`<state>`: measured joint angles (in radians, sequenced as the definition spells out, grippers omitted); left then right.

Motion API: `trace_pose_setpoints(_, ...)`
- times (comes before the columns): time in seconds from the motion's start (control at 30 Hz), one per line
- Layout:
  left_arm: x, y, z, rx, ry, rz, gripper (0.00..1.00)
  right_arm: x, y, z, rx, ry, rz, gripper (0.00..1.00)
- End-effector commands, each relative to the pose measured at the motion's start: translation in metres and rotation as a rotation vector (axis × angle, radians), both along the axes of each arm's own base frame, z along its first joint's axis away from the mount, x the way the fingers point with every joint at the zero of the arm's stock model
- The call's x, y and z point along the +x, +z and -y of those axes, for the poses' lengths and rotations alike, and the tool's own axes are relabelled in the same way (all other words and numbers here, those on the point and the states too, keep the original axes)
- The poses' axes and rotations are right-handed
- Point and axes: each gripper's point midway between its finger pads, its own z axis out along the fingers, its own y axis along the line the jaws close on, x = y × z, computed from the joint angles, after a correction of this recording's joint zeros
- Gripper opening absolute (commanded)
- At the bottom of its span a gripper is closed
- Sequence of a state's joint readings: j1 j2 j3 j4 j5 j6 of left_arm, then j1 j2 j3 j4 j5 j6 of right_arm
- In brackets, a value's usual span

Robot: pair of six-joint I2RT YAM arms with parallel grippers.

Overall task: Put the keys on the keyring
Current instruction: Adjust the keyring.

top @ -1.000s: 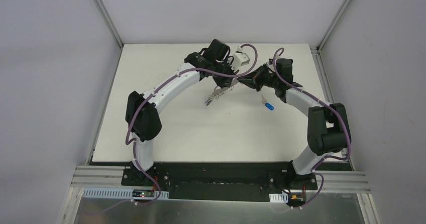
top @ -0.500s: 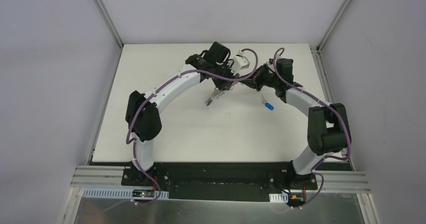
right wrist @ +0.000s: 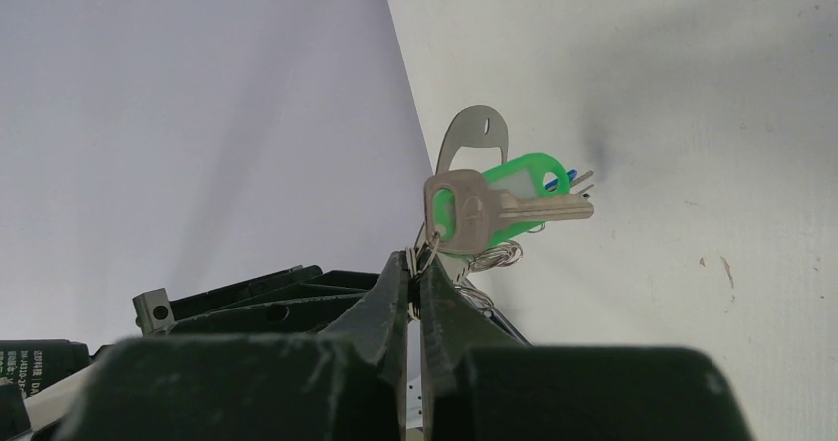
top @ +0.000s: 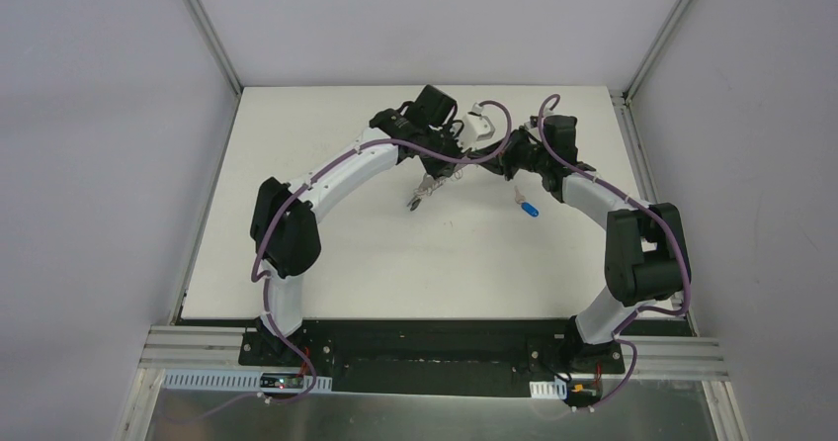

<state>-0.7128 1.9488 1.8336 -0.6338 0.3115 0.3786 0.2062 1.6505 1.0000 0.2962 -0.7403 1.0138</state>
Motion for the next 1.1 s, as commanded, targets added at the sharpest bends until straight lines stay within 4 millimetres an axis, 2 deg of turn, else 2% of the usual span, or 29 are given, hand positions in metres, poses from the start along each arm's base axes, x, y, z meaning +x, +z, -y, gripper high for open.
trace_pose_setpoints(0.0,0.001,0.006,0.007,-0.014,-0.019,0.010,0.00,-0.001,0.027,0.002,0.026,0.003,0.076,0.00)
trace_pose_setpoints(0.43,0.005,0.020,0.007,-0.093,0.032,-0.045,0.00,-0.002,0.023,0.005,-0.001,0.004,0.096,0.00)
trace_pose_setpoints(0.7,0.015,0.016,0.004,-0.078,0.071,-0.032,0.00,-0.004,0.028,0.005,0.004,0.007,0.108,0.00)
trace_pose_setpoints(0.87,0.009,0.015,0.006,-0.087,0.052,-0.058,0.00,-0.003,0.026,0.006,0.003,0.005,0.104,0.00)
trace_pose_setpoints(1.07,0.004,0.014,0.007,-0.092,0.036,-0.076,0.14,-0.003,0.025,0.006,0.002,0.003,0.103,0.00)
